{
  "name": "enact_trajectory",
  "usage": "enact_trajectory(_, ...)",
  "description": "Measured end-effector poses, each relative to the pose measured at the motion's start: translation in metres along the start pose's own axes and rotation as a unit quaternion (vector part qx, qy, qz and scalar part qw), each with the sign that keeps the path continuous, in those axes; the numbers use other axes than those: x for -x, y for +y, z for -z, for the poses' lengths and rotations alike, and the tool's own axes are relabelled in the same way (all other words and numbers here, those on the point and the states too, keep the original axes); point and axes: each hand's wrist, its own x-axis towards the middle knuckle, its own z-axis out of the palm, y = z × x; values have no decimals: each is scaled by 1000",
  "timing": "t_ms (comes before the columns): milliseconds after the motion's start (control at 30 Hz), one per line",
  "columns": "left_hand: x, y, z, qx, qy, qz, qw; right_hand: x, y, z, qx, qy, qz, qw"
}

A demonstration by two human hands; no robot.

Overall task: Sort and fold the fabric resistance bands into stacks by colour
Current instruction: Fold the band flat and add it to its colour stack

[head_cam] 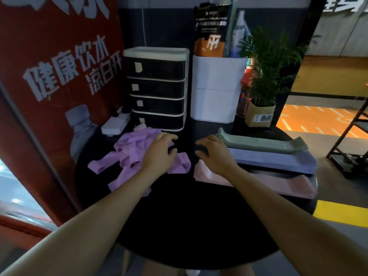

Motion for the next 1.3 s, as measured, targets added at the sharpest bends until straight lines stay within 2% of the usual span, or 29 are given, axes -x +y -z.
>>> enact_trajectory(433,-62,-112,64,-26,33,133,990,-121,-59,-52,-62,-55,53,995)
enact_trajectory(800,-126,-160,29,-39,-13,197,980,-174,-49,-99,-49,-128,65,988)
enact_trajectory(967,-138,-173,16,-82,-87,257,959,-180,-38,-105,-35,-139,71,987)
enact_trajectory(1167,-144,-165,16,-71,-90,269,956,-178,-34,-98,-48,-135,69,987)
enact_trajectory(1300,-144,-148,31,-38,-53,227,972,-174,-34,-85,-63,-128,60,988)
